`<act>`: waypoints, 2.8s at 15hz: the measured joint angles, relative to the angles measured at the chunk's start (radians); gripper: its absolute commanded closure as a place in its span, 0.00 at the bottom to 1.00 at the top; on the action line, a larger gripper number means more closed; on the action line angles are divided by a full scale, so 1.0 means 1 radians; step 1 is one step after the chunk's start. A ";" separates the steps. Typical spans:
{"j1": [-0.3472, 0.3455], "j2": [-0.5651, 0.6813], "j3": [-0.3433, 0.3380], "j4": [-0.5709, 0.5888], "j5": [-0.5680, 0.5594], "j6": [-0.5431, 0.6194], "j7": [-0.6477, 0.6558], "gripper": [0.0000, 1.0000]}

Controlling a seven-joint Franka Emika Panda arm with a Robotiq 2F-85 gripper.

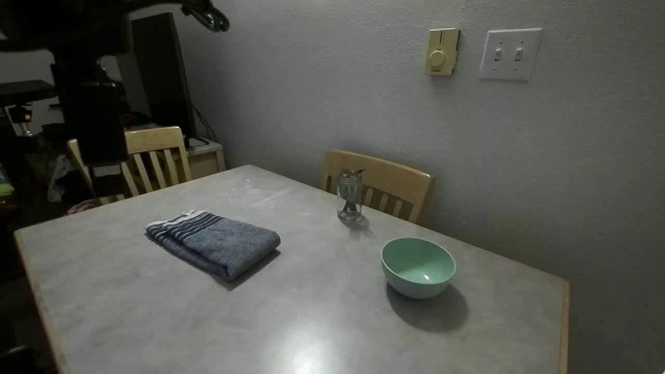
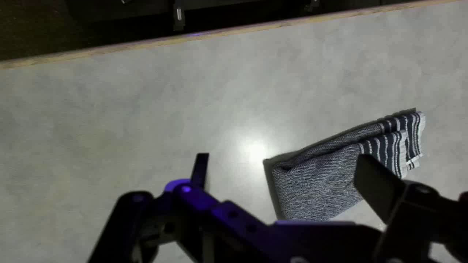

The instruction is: Unfold the towel

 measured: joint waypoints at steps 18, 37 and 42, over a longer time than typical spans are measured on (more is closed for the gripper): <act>0.133 0.519 0.090 0.268 0.109 -0.002 -0.269 0.00; 0.164 0.805 0.393 0.454 0.059 0.002 -0.184 0.00; 0.199 0.884 0.460 0.514 0.004 0.005 -0.098 0.00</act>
